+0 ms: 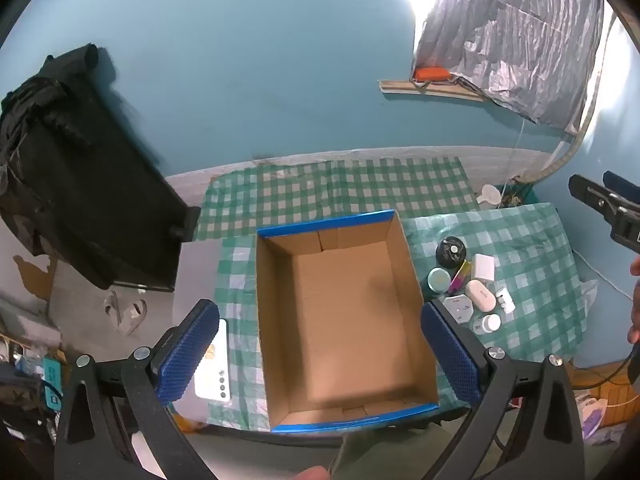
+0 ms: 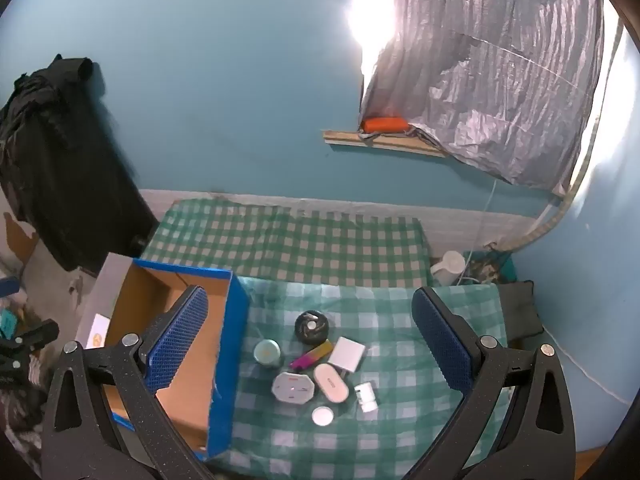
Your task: Organize rigid objects
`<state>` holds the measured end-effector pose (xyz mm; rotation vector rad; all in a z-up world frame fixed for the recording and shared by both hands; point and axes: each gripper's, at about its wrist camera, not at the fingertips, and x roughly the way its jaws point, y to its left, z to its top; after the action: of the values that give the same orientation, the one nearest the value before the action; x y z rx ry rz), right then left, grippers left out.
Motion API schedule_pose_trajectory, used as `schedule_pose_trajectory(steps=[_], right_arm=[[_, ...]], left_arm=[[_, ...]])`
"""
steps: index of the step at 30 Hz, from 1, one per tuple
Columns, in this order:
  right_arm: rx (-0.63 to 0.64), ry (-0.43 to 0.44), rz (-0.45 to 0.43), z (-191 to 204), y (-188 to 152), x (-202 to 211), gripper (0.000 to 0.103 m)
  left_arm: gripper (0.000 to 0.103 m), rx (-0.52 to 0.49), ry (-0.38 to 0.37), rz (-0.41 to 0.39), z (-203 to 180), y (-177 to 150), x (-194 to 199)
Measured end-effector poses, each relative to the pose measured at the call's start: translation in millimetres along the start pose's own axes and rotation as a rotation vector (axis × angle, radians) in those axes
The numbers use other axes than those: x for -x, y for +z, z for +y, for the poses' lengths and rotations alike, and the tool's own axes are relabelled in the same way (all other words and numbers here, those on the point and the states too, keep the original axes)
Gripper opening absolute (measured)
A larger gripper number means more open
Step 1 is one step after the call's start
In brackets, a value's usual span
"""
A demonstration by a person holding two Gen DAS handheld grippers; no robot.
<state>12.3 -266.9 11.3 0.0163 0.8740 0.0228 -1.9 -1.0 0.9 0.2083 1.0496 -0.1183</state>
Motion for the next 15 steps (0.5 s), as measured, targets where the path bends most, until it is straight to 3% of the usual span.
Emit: schedule_pose_trajectory(steps=[8,15], right_arm=[[0.003,0.0,0.01,2,-2,-3,0.101],[-0.003,0.007,0.018,5,-1,-6,0.101]], left_arm=[[0.102,0.041,-0.058,0.011,14,3,1],[0.102,0.019,-0.033,-0.011,11,2,0]])
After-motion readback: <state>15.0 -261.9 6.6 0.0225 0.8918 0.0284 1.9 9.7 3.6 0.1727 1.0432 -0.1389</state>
